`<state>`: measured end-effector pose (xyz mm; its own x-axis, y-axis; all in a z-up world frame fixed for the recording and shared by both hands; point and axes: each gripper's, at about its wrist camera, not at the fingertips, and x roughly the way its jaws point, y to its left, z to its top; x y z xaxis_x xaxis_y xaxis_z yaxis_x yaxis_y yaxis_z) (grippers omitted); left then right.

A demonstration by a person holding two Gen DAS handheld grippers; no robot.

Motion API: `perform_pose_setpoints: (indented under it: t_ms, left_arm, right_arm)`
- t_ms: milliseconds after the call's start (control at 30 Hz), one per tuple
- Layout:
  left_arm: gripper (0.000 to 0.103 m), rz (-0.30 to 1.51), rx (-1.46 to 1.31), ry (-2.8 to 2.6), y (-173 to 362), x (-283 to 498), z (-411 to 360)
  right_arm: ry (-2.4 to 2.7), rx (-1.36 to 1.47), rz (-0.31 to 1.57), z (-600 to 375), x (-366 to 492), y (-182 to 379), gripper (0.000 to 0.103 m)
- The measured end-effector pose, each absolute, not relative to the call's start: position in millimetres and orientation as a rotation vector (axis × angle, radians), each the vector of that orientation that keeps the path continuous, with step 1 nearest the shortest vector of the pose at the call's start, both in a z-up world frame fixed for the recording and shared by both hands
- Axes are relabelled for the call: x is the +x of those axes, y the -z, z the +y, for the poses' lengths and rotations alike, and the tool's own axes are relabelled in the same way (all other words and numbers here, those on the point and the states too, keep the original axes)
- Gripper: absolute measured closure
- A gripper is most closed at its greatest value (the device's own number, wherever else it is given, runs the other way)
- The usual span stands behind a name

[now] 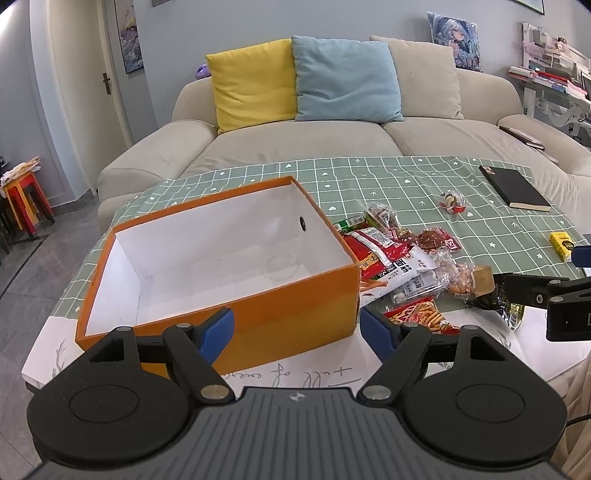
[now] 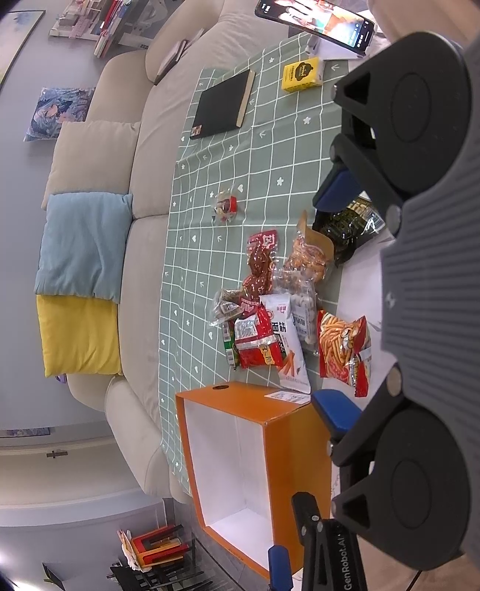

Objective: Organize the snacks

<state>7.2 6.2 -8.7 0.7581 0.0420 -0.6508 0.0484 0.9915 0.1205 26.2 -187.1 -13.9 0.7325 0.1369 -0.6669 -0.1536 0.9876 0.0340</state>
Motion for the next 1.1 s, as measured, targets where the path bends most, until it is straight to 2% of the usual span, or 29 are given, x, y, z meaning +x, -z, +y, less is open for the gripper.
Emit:
perform_pose_setpoints:
  t_ms: [1100]
  left_arm:
    - [0.012,0.724,0.129,0.001,13.0,5.8,5.9]
  right_arm:
    - [-0.152,-0.021,0.734,-189.1,25.7,14.1,0.004]
